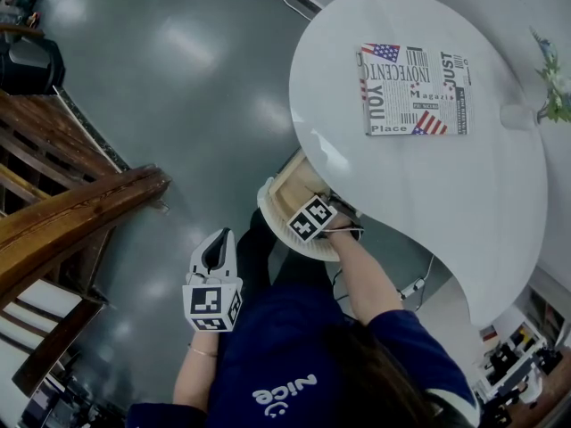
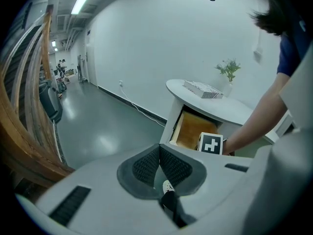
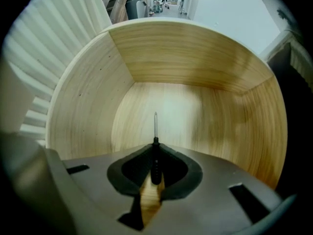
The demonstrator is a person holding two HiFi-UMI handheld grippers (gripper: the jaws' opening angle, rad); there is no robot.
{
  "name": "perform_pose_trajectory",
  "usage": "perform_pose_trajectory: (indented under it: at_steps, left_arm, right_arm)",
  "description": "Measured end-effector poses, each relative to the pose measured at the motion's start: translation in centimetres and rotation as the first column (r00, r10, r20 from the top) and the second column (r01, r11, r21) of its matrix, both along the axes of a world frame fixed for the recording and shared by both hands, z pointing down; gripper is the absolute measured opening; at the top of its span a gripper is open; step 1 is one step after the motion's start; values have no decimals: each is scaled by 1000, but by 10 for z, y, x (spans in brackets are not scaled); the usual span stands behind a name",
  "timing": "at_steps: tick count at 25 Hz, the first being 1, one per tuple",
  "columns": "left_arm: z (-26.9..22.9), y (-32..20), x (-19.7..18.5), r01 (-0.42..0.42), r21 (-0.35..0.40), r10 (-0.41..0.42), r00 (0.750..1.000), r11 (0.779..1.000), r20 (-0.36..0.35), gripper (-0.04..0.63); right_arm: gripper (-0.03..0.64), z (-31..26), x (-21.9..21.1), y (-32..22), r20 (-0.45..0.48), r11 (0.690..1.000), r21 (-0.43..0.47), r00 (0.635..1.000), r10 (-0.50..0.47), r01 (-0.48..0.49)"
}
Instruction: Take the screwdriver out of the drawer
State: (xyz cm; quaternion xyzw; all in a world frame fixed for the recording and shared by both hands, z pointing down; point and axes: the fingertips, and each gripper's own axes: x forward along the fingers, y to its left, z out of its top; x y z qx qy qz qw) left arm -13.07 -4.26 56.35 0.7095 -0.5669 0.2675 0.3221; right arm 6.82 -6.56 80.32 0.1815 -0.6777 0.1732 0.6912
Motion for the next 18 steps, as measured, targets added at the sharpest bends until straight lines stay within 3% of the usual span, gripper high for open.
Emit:
perform_pose_trajectory:
  at_steps: [18]
  left_arm:
    - [-10,-24,21,-82,61,85,996,995,-42,5]
  right_arm:
    - [48,-49,3,-3,34,996,89,999,1,-4]
